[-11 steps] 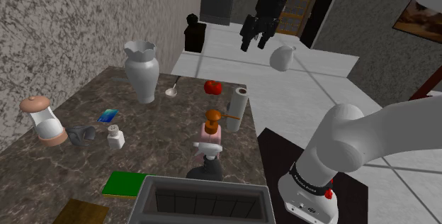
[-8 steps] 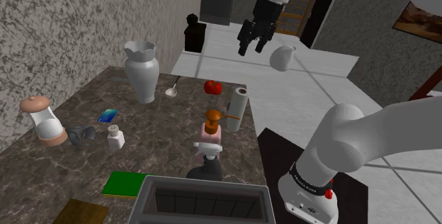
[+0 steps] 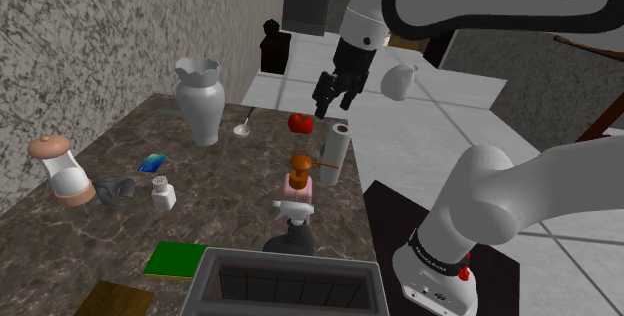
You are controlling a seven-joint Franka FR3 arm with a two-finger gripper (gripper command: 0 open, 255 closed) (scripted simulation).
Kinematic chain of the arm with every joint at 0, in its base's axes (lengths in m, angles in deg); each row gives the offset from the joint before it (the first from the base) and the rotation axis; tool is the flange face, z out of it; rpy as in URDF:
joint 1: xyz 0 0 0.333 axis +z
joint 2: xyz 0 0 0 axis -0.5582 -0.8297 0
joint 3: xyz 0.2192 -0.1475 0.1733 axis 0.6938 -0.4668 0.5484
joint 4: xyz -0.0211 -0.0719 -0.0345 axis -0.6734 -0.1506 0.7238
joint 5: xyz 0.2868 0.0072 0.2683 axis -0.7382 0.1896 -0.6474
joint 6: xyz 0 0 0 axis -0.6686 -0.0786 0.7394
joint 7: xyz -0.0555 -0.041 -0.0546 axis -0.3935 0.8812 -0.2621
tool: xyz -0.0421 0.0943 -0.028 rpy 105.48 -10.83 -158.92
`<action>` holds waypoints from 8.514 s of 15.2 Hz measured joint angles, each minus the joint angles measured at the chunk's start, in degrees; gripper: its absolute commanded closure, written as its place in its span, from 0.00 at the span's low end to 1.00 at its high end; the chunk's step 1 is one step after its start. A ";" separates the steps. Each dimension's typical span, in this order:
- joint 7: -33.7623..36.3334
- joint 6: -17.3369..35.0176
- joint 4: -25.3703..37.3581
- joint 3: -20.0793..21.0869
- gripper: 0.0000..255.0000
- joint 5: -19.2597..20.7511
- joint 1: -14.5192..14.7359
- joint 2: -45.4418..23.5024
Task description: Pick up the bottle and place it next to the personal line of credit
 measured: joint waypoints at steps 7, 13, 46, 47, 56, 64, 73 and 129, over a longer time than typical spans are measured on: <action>3.78 10.23 -7.72 5.89 0.00 -4.78 4.38 -2.60; 5.16 16.64 -11.05 8.49 0.00 -6.81 6.08 -5.61; 5.51 11.47 -6.72 7.95 1.00 -6.08 5.75 -4.68; 5.53 10.63 -5.92 7.83 1.00 -5.95 5.67 -4.65; 6.05 3.35 0.33 7.08 1.00 -5.12 5.36 -3.60; 6.33 -2.69 6.43 6.36 1.00 -4.41 5.03 -3.67; 6.73 -9.15 14.34 5.76 1.00 -3.70 4.66 -5.12; 4.61 -14.84 76.78 4.69 1.00 4.84 1.60 -62.59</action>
